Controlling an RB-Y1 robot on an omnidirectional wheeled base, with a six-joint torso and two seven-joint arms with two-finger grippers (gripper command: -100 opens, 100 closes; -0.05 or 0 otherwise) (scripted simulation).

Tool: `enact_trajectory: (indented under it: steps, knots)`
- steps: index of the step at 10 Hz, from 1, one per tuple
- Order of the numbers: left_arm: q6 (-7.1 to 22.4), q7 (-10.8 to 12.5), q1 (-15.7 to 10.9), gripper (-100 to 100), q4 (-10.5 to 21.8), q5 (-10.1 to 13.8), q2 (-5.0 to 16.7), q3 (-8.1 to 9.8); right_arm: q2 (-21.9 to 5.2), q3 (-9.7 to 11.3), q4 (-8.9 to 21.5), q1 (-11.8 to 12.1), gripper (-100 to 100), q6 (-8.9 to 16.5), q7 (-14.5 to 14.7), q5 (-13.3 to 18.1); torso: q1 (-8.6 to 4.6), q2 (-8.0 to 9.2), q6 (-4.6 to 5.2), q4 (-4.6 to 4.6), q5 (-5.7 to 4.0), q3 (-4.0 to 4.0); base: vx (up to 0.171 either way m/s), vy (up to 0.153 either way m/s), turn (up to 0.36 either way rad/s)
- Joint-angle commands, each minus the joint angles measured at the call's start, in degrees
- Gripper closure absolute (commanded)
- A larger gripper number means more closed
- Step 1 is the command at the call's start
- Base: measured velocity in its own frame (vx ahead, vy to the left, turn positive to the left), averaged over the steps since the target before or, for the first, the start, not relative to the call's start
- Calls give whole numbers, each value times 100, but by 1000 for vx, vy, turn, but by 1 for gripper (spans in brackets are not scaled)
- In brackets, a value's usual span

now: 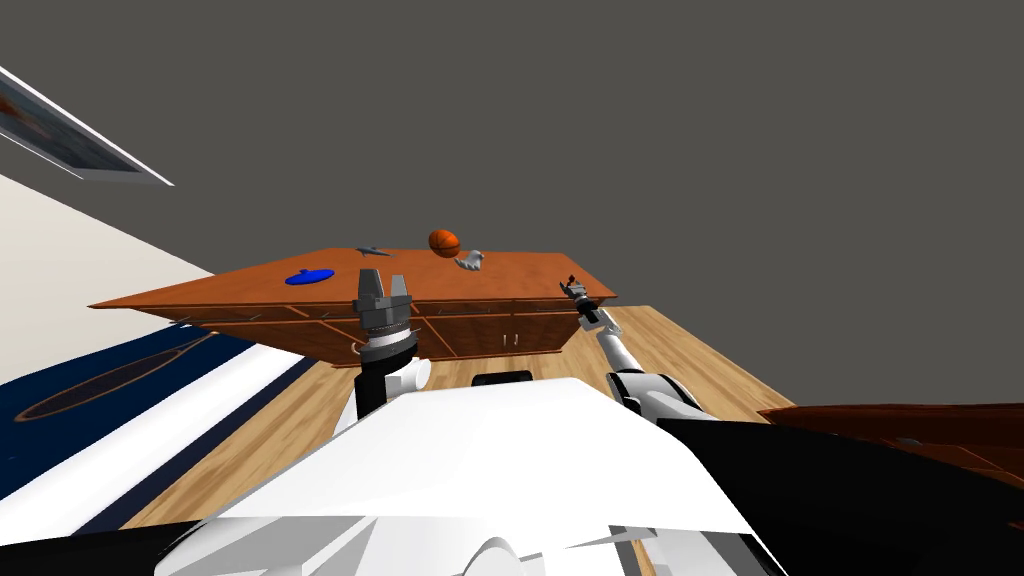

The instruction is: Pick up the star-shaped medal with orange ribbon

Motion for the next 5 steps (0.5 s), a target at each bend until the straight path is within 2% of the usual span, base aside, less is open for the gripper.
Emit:
enact_trajectory:
  steps: [1,2,3,4,5]
  knots:
    - [0,0,0,0,0,0,0,0,-5,18,205,-85,-100,-10,12,-14,0,0,0,0,0,0,-23,15,18]
    - [0,0,0,0,0,0,0,0,-79,158,439,-368,-100,-158,115,-110,0,-2,0,-1,-1,-1,-38,29,-90]
    - [0,0,0,0,0,0,0,0,-79,158,693,-542,-100,-158,115,-110,5,1,1,0,1,0,-44,27,-63]
    - [0,0,0,0,0,0,0,0,-153,297,886,-747,-100,-306,218,-206,5,3,1,1,1,2,-59,35,-118]
    - [0,0,0,0,0,0,0,0,-153,297,974,-879,-100,-306,218,-206,7,10,3,2,1,5,-48,28,-67]
